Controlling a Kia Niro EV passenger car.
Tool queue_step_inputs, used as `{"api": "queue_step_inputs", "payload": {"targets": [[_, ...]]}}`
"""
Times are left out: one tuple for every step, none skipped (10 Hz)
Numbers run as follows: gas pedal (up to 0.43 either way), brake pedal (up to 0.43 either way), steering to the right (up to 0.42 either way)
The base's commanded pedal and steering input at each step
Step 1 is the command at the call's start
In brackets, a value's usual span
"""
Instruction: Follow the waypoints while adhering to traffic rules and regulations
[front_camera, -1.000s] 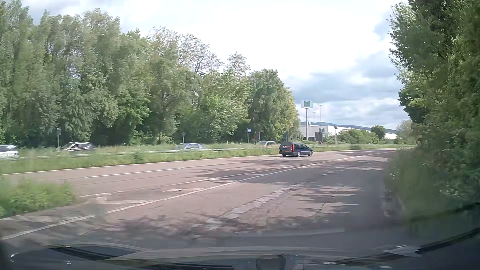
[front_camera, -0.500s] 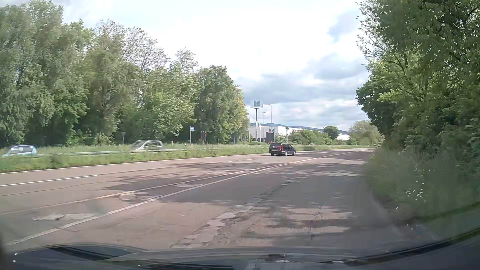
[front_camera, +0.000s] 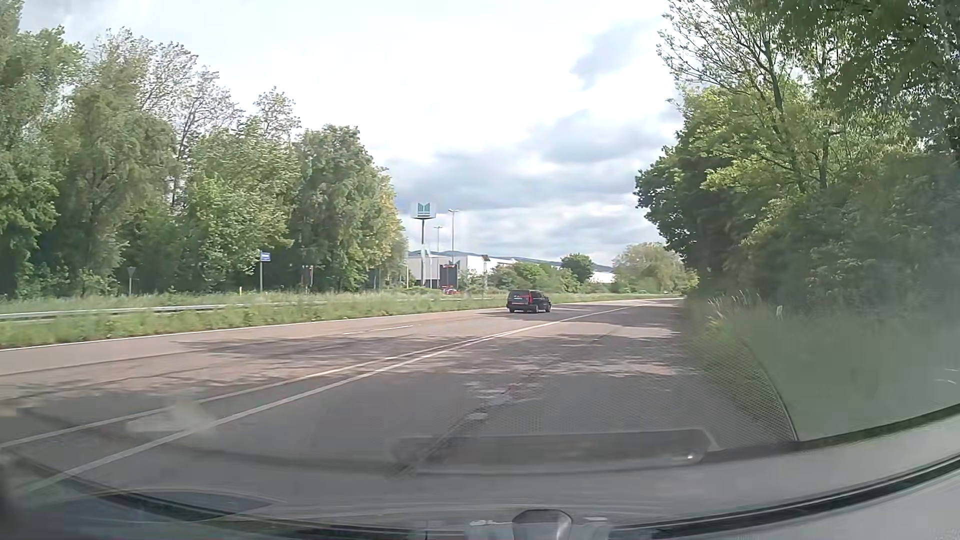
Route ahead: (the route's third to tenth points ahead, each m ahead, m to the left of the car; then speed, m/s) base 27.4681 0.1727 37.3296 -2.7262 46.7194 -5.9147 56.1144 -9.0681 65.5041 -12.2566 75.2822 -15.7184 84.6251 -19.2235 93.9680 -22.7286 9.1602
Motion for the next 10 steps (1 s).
{"api": "queue_step_inputs", "payload": {"targets": [[0.209, 0.000, 0.119], [0.209, 0.000, 0.109], [0.220, 0.000, 0.100], [0.220, 0.000, 0.090], [0.220, 0.000, 0.084], [0.220, 0.000, 0.078], [0.220, 0.000, 0.072], [0.228, 0.000, 0.066], [0.228, 0.000, 0.056], [0.228, 0.000, 0.044]]}}
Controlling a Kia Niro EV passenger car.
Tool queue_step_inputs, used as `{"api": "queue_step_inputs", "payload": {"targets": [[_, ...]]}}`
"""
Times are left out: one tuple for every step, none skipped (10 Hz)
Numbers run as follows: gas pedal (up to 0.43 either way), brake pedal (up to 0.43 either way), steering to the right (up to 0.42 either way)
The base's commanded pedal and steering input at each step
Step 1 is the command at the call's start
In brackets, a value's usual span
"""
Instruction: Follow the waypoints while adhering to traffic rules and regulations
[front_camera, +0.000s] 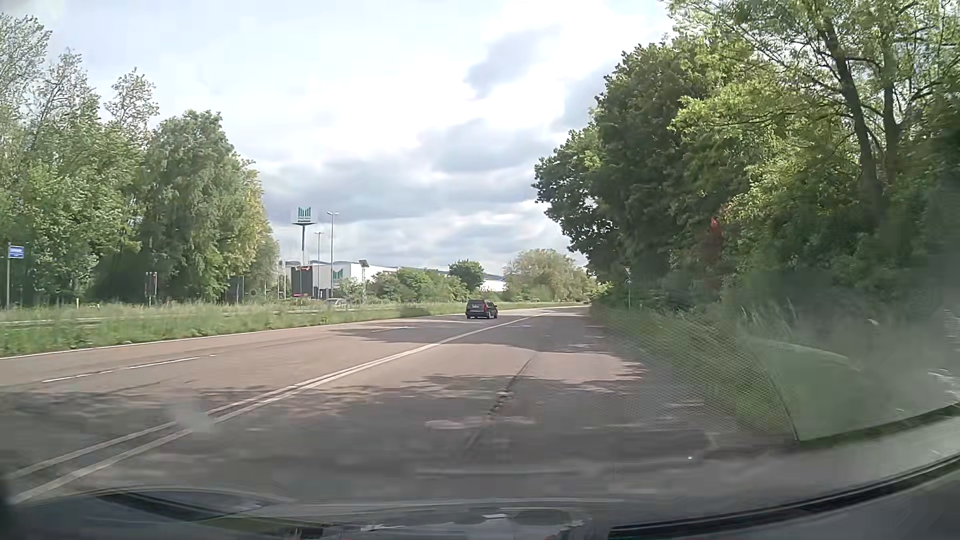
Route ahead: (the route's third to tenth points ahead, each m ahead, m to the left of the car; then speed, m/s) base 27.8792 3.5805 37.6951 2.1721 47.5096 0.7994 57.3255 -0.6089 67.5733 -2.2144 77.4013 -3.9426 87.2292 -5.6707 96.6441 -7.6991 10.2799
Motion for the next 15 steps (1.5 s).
{"api": "queue_step_inputs", "payload": {"targets": [[0.228, 0.000, 0.036], [0.228, 0.000, 0.027], [0.240, 0.000, 0.018], [0.240, 0.000, 0.013], [0.240, 0.000, 0.012], [0.240, 0.000, 0.012], [0.240, 0.000, 0.012], [0.248, 0.000, 0.012], [0.260, 0.000, 0.011], [0.260, 0.000, 0.011], [0.260, 0.000, 0.011], [0.260, 0.000, 0.011], [0.260, 0.000, 0.011], [0.260, 0.000, 0.011], [0.260, 0.000, 0.012]]}}
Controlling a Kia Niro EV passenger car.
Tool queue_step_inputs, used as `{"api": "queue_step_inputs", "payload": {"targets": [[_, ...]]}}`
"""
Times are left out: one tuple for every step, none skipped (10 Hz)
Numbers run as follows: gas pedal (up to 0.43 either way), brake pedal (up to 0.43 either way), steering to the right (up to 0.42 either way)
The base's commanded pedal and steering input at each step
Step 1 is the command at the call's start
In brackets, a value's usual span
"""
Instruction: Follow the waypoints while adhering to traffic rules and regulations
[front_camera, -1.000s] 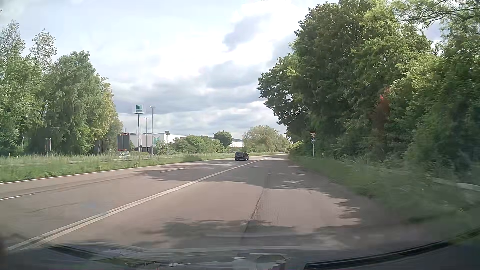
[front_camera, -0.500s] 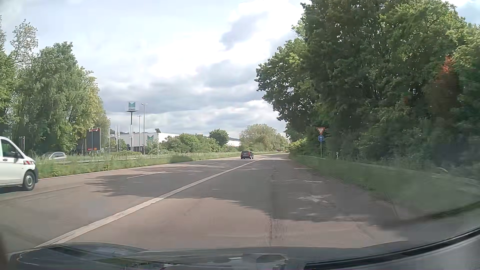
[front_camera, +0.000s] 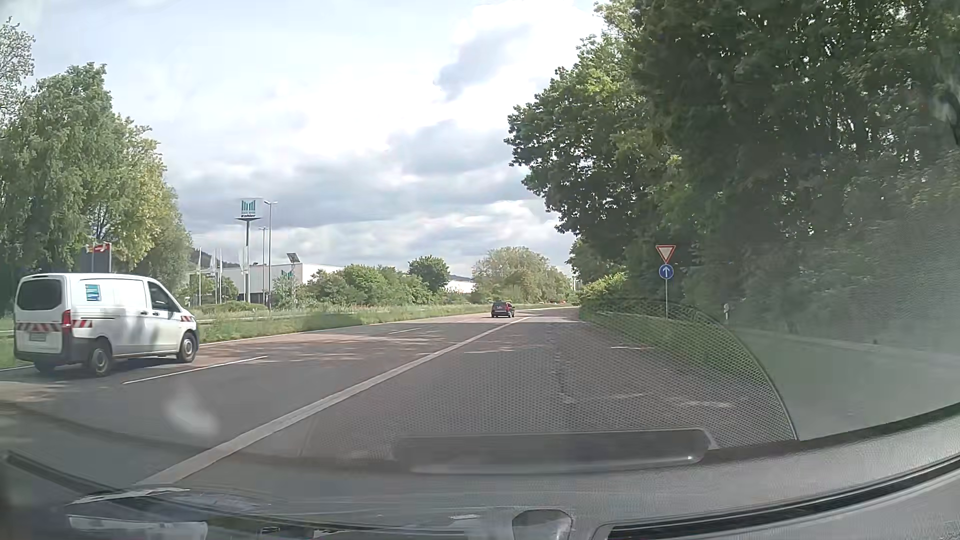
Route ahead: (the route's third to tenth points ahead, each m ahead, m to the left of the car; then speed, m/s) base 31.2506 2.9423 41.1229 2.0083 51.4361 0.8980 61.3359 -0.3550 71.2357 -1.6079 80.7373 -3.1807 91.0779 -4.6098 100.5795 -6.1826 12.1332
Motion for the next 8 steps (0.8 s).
{"api": "queue_step_inputs", "payload": {"targets": [[0.260, 0.000, 0.013], [0.260, 0.000, 0.015], [0.260, 0.000, 0.016], [0.260, 0.000, 0.016], [0.260, 0.000, 0.016], [0.260, 0.000, 0.015], [0.260, 0.000, 0.016], [0.260, 0.000, 0.017]]}}
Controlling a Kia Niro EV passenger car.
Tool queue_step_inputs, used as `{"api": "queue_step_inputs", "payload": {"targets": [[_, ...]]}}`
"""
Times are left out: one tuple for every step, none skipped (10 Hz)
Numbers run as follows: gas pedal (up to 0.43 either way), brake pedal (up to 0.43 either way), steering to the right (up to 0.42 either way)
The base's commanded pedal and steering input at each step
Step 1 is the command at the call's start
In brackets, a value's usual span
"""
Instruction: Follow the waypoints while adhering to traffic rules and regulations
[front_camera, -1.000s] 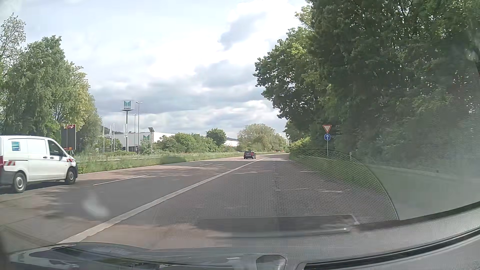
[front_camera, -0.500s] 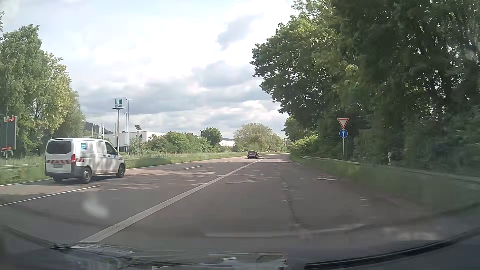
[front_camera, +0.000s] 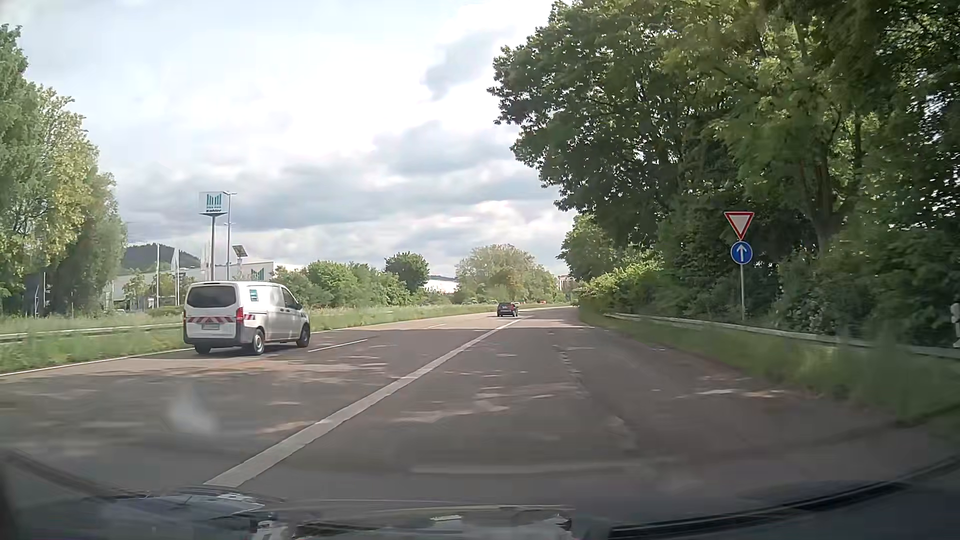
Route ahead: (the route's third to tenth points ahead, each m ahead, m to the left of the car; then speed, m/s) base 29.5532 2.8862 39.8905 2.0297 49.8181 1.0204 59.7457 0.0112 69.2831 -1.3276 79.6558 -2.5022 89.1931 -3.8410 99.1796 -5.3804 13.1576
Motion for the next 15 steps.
{"api": "queue_step_inputs", "payload": {"targets": [[0.260, 0.000, 0.019], [0.260, 0.000, 0.019], [0.260, 0.000, 0.018], [0.260, 0.000, 0.018], [0.260, 0.000, 0.018], [0.260, 0.000, 0.018], [0.260, 0.000, 0.018], [0.260, 0.000, 0.018], [0.260, 0.000, 0.017], [0.260, 0.000, 0.016], [0.260, 0.000, 0.015], [0.260, 0.000, 0.014], [0.260, 0.000, 0.014], [0.260, 0.000, 0.014], [0.260, 0.000, 0.014]]}}
